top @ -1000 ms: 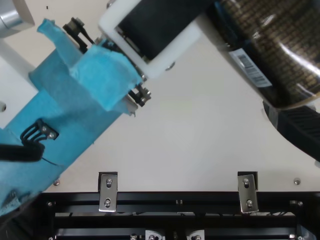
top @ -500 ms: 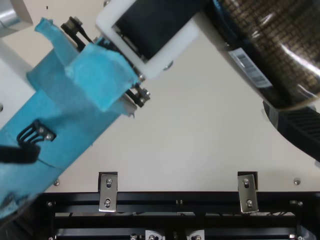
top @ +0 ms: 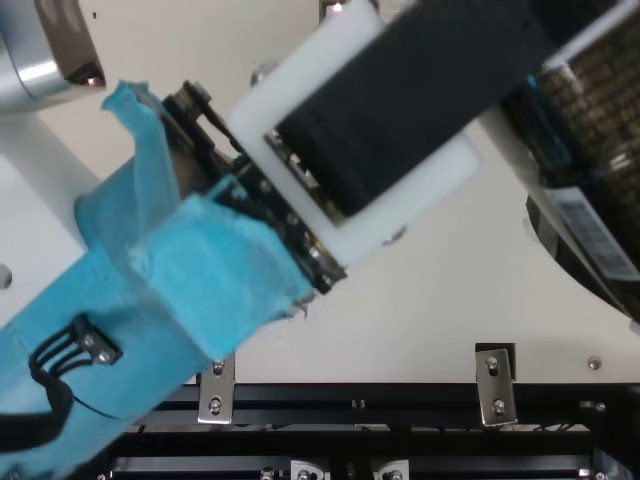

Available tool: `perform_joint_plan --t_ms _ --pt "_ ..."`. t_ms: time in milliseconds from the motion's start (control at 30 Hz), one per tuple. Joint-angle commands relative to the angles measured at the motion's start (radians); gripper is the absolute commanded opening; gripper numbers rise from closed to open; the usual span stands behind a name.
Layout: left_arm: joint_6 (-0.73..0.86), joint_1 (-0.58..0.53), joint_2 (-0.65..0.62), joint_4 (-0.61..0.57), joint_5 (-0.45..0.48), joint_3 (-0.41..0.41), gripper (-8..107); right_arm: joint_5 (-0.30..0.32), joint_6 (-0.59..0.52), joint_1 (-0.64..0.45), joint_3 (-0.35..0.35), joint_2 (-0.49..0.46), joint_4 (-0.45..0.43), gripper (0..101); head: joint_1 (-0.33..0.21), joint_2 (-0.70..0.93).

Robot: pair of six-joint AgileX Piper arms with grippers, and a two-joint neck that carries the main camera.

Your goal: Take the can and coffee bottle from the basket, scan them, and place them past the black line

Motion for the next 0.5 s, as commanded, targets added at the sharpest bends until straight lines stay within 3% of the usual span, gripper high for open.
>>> perform_joint_plan --t_ms 0,467 --pt "0.000 0.000 0.000 0.000 0.000 0.000 10 0.000 0.000 0.000 0.000 0.000 0.000 101 -0.016 -0.010" --pt "0.000 0.000 0.000 0.000 0.000 0.000 10 0.000 0.000 0.000 0.000 0.000 0.000 101 -0.016 -0.010"
